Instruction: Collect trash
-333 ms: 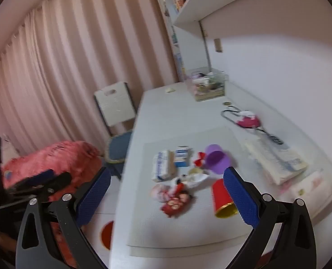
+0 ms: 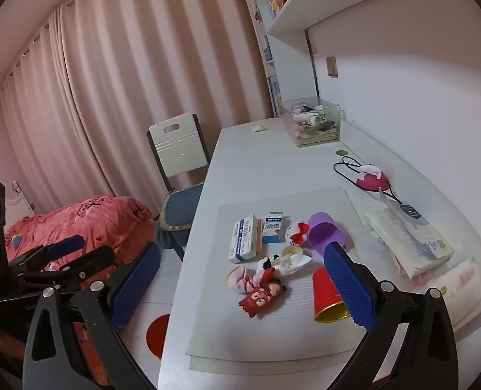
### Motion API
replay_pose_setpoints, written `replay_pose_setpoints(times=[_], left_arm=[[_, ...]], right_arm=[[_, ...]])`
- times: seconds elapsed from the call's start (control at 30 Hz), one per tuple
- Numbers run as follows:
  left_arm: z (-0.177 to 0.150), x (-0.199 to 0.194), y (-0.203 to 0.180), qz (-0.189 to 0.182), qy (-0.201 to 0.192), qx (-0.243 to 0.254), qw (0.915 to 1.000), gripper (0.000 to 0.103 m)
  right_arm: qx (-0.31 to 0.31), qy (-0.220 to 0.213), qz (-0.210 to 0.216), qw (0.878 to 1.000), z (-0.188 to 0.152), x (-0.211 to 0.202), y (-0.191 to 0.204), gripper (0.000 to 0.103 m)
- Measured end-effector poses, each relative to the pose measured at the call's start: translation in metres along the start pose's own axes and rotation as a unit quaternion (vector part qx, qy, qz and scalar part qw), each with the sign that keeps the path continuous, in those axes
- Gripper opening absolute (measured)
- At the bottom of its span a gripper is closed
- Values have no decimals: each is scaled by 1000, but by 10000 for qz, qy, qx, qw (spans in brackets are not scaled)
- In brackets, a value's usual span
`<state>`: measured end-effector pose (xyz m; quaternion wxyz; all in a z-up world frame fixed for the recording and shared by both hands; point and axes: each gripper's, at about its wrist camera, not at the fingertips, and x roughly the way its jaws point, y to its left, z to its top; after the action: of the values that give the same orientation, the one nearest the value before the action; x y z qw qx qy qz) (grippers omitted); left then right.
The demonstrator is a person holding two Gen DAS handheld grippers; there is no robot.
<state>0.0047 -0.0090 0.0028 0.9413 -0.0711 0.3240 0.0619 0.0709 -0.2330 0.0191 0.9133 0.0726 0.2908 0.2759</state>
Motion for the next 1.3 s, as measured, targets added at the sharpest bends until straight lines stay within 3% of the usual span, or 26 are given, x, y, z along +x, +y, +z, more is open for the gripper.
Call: replay_pose_setpoints(times=[0.13, 0.27, 1.3], left_arm=[[3, 1, 0, 14, 13, -27, 10000, 97], [1, 0, 3, -10, 23, -5, 10000, 97], [-7, 8, 2, 40, 117, 92, 9999, 97]], right_arm=[[-37, 2, -25, 10000, 2, 15, 39, 98], [-30, 46, -76, 10000, 3, 21, 49, 98], [82, 179, -136, 9997, 1, 29, 44, 98]])
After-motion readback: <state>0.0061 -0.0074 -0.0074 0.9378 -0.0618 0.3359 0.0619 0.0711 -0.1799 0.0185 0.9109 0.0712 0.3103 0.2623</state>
